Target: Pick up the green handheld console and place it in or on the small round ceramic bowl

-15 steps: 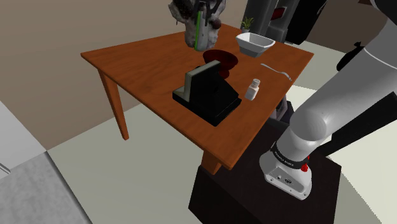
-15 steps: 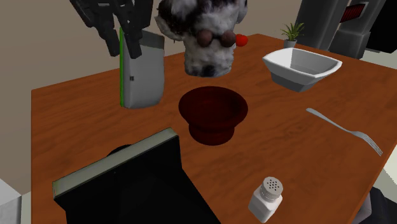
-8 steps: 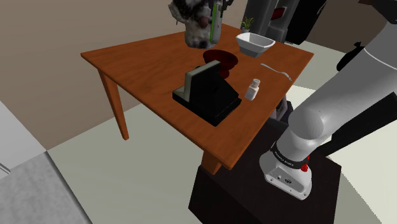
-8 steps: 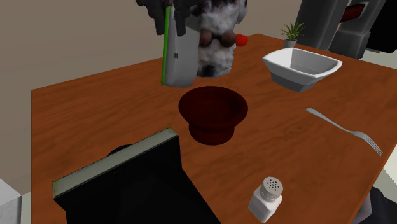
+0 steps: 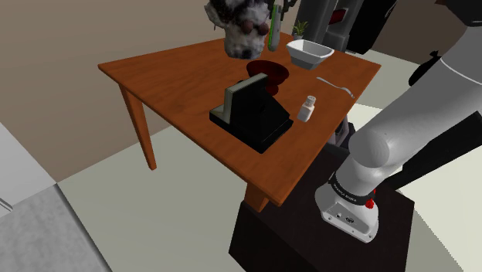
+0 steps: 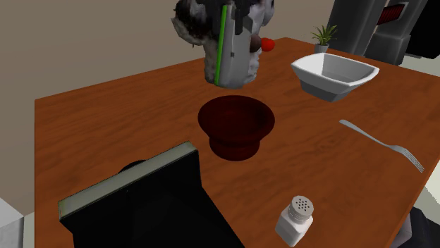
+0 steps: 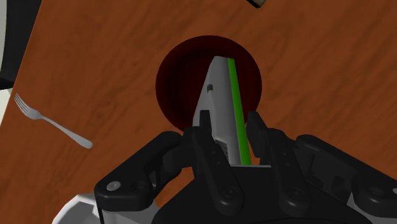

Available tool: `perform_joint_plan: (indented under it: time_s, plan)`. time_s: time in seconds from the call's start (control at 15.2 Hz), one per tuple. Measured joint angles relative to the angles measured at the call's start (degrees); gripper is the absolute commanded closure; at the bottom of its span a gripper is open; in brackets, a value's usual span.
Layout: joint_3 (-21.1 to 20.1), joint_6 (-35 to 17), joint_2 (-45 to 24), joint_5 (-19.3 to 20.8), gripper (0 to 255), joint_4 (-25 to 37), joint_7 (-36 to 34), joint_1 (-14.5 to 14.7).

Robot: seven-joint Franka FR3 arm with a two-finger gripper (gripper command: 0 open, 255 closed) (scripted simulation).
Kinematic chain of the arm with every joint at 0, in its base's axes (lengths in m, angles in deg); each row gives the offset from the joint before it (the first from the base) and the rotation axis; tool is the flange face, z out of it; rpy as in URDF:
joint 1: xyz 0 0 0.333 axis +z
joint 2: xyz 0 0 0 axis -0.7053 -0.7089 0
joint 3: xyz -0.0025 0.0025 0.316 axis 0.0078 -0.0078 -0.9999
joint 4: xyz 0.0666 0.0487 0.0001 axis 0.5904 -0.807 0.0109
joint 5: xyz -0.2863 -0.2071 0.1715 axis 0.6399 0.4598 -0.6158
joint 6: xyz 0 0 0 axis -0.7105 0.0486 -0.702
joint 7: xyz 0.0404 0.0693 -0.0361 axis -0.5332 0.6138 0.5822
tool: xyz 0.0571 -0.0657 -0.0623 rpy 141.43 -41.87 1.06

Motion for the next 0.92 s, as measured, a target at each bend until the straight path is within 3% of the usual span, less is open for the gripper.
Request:
perform_joint_plan:
  time_s: [0.92]
  plan:
    - [0.14, -11.19, 2.57, -0.3, 255, -13.75, 0.08, 0.0]
